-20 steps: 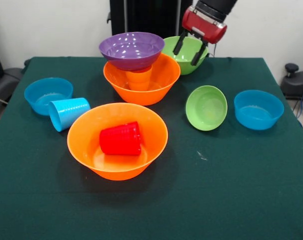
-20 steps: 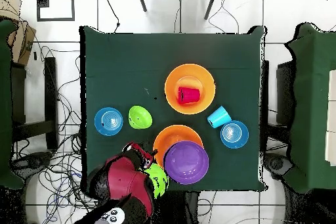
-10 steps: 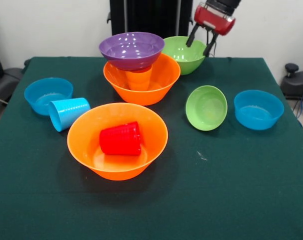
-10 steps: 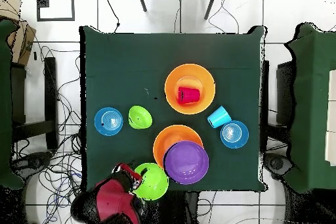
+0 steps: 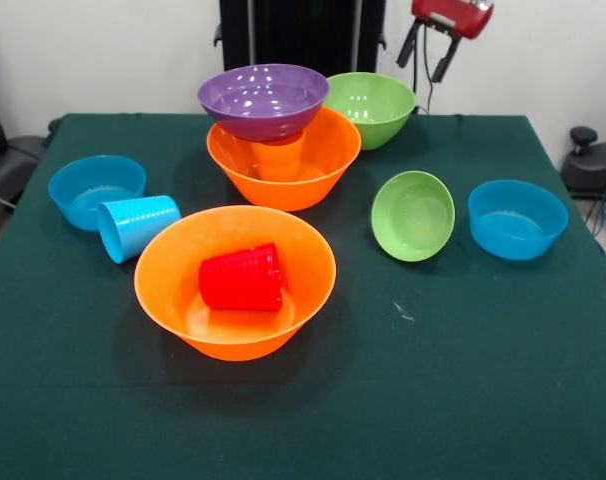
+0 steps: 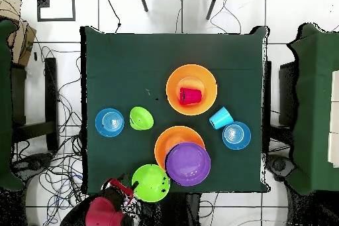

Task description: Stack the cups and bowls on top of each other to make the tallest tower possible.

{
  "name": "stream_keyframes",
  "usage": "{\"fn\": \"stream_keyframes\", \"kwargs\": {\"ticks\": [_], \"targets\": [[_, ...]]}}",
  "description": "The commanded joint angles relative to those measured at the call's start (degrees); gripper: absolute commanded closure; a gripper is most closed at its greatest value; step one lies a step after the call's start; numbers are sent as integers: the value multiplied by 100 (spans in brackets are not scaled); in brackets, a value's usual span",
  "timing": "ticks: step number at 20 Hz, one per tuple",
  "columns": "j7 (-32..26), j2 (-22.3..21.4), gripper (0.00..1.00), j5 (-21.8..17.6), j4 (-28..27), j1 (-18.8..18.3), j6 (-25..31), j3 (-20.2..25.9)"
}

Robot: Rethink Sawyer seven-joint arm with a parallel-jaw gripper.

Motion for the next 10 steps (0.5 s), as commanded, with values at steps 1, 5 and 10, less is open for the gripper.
{"fn": "stream_keyframes", "kwargs": {"ticks": [1,5,10], "targets": [[945,-123,0,98,78,-505,239,754],[692,-288,0,-318,148,-1250,-6,882],[107,-618,0,-971,26,-2221,150,890]]}}
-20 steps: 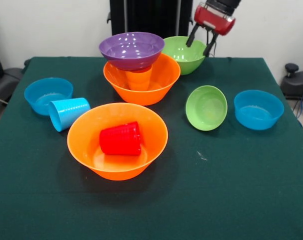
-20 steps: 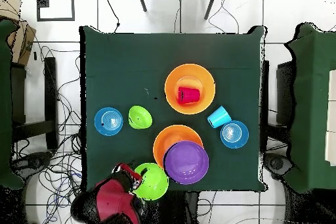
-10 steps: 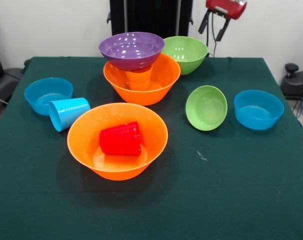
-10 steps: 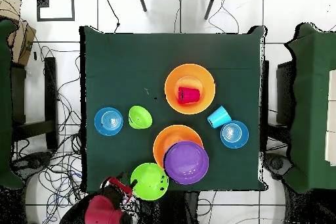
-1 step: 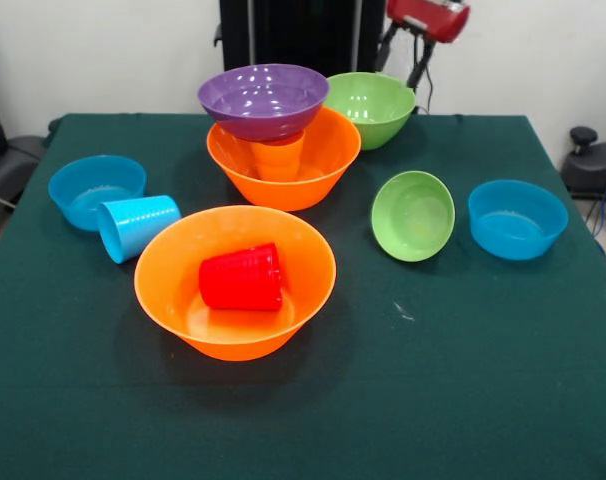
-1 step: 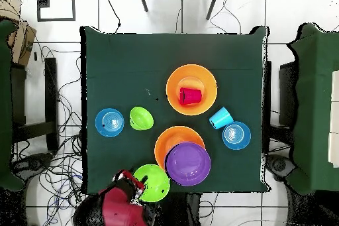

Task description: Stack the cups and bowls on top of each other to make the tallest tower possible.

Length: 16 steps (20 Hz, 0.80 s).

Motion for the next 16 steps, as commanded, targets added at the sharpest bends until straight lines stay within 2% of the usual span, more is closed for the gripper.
{"fn": "stream_keyframes", "kwargs": {"ticks": [1,3,5,9,13,16], "targets": [[24,-457,0,-752,-25,-1003,275,678],[-127,-569,0,-939,-136,-1298,459,703],[-132,-519,0,-1075,-243,-1703,486,918],[-42,-201,0,-913,-676,-1997,815,959],[-62,22,0,-647,-1266,-2084,1473,669],[-33,346,0,-554,-1739,-2250,1681,658]]}}
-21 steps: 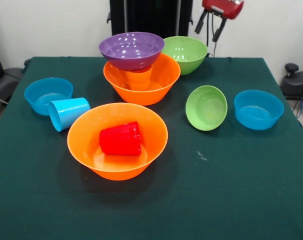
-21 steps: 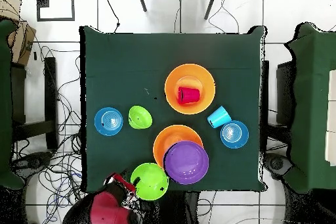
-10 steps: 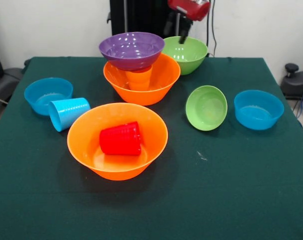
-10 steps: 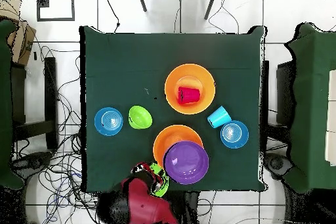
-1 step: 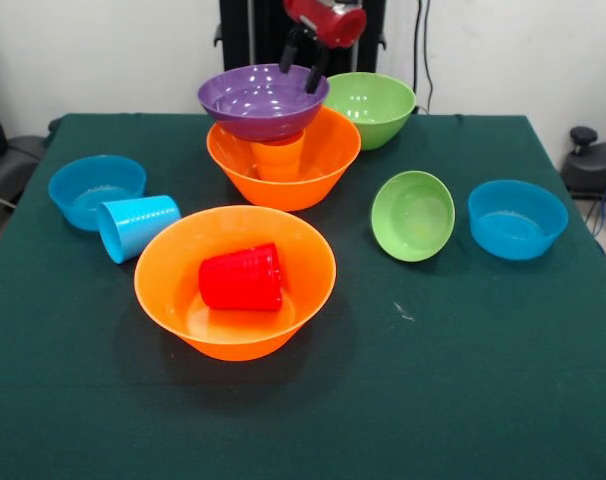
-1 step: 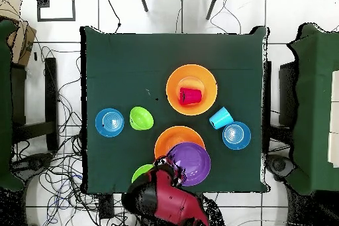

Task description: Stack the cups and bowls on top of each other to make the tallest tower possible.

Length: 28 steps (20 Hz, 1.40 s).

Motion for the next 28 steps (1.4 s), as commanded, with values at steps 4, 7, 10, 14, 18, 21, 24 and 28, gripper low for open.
{"fn": "stream_keyframes", "kwargs": {"ticks": [4,7,10,14,18,21,24,28], "targets": [[65,668,0,131,-1759,-247,1719,538],[172,522,0,118,-1870,-96,2145,480],[68,122,0,-63,-1882,66,2711,398],[-352,-849,0,-392,-1975,301,4139,251],[-676,-1604,0,-577,-2151,417,5541,293],[-696,-1786,0,-630,-2252,477,5949,367],[-661,-1807,0,-679,-2370,503,6143,453],[-716,-1467,0,-467,-2222,227,5151,894]]}}
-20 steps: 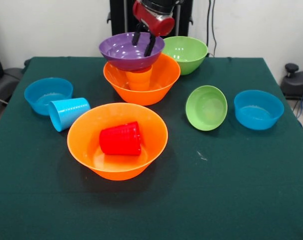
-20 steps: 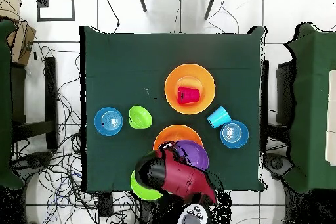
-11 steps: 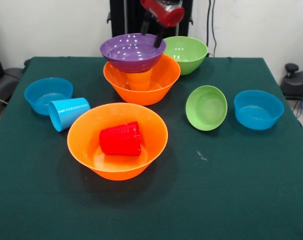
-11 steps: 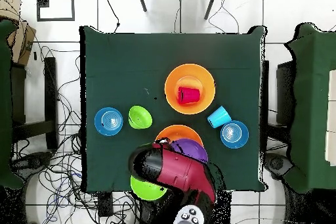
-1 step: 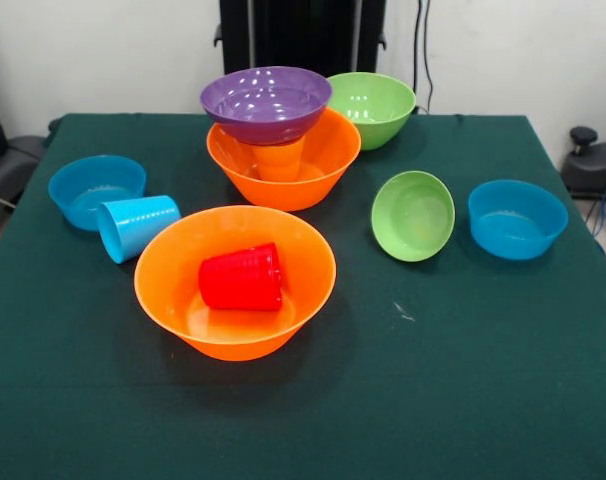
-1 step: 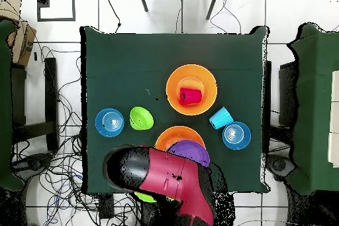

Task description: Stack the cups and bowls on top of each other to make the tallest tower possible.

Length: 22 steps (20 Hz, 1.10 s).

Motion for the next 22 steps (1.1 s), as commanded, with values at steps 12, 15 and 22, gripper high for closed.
{"fn": "stream_keyframes", "kwargs": {"ticks": [12,15,22], "targets": [[-1091,1627,0,-1156,-613,-1176,-3222,2258],[-1060,1681,0,-1356,-808,-1255,-3135,2274],[-1242,1859,0,-1794,-1102,-1720,-3114,2626]]}}
